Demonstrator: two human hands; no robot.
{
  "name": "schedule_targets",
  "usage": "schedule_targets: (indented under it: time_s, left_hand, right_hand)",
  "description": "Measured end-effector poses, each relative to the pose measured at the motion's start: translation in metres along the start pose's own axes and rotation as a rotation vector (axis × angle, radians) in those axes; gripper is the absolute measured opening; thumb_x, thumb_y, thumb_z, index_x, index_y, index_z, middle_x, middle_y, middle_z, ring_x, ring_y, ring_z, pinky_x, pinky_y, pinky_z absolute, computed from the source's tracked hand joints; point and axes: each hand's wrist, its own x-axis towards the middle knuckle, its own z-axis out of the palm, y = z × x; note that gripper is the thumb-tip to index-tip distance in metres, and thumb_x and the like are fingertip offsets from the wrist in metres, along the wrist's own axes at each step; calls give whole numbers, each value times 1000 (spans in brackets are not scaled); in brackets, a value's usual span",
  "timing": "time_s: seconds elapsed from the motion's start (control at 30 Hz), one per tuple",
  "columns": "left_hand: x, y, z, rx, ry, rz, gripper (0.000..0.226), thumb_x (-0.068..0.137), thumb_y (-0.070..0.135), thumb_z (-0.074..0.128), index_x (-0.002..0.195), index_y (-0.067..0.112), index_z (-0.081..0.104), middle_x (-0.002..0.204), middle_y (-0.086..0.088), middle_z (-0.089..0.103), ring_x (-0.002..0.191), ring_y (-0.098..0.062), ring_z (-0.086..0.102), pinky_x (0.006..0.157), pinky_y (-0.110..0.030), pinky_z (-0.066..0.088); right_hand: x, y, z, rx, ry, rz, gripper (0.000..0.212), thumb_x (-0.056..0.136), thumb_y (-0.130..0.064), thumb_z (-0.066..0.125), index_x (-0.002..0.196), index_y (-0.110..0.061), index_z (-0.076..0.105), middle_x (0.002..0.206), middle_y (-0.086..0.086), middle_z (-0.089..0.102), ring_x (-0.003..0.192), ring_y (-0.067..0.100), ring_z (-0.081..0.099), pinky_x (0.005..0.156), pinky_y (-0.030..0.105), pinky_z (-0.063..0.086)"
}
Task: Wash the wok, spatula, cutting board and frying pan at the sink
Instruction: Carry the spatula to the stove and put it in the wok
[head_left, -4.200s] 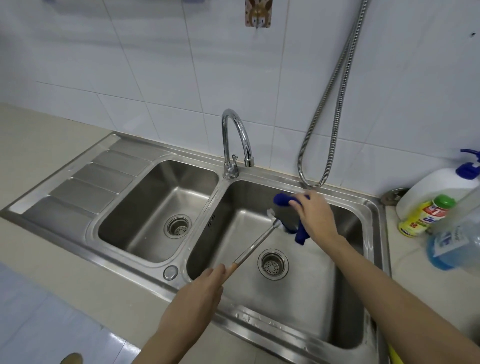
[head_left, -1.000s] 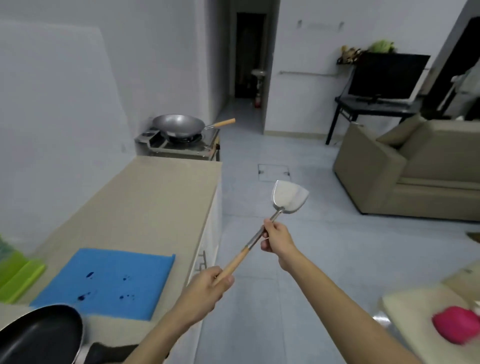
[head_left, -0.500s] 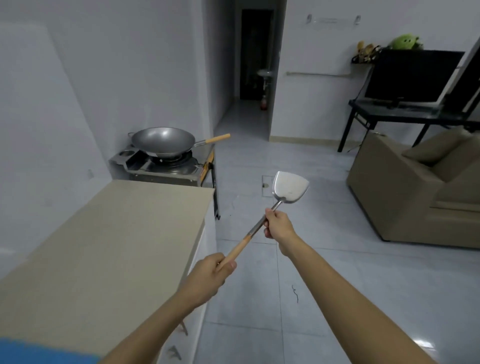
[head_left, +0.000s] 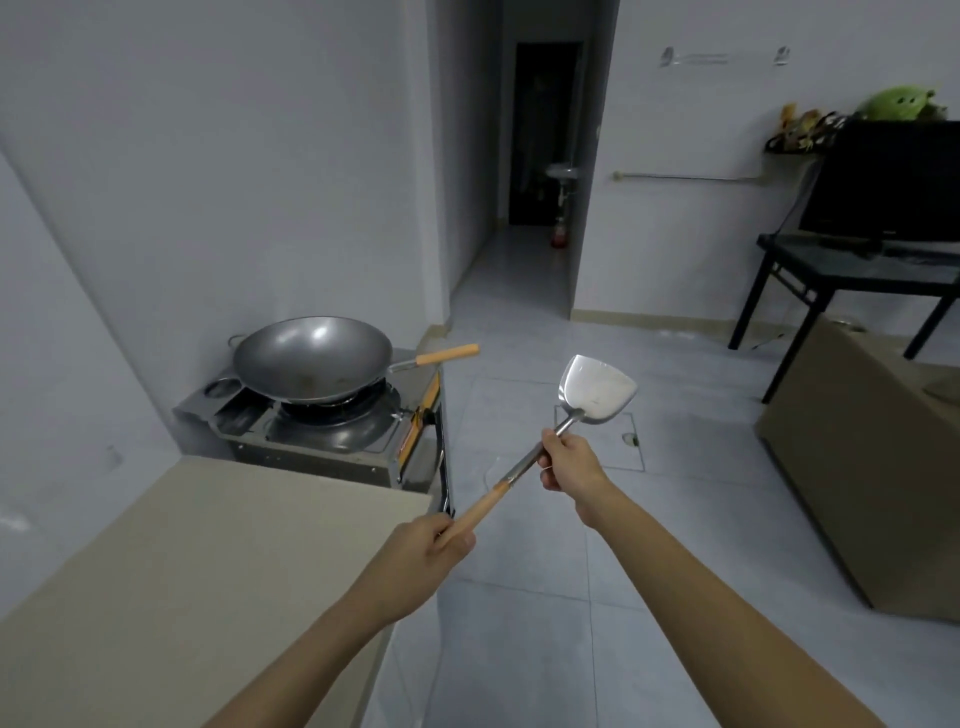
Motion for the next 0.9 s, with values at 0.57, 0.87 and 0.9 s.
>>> schedule_targets:
  time_s: [0.57,0.87,0.9]
  left_hand:
    - [222,-78,-117,-168,440,-419,29,94,31,54,86,3,58,49,5,47,42,-7,41,45,-24,34]
    - [270,-137,-196,-58,476,-587,26,96,35,49,82,15,58,60,5,52,44,-4,45,48,-19,37]
    - [274,-140,-198,-35,472,-602,26,96,37,49,81,17,58,61,6,53,45,-4,47,49,-19,37]
  right_hand:
    - [323,-87,224,-252,-675,49,26,101,-28,44,84,-12,56,65,2,57,50,11,55,50,21,49]
    - [390,-90,350,-401,-857,60,27,100,-22,46,80,-9,57,67,4,60,56,13,53,56,22,48]
    - [395,-85,359,-439,-857,74,29,100,-21,47,76,-9,57,65,4,60,55,13,52,57,24,46]
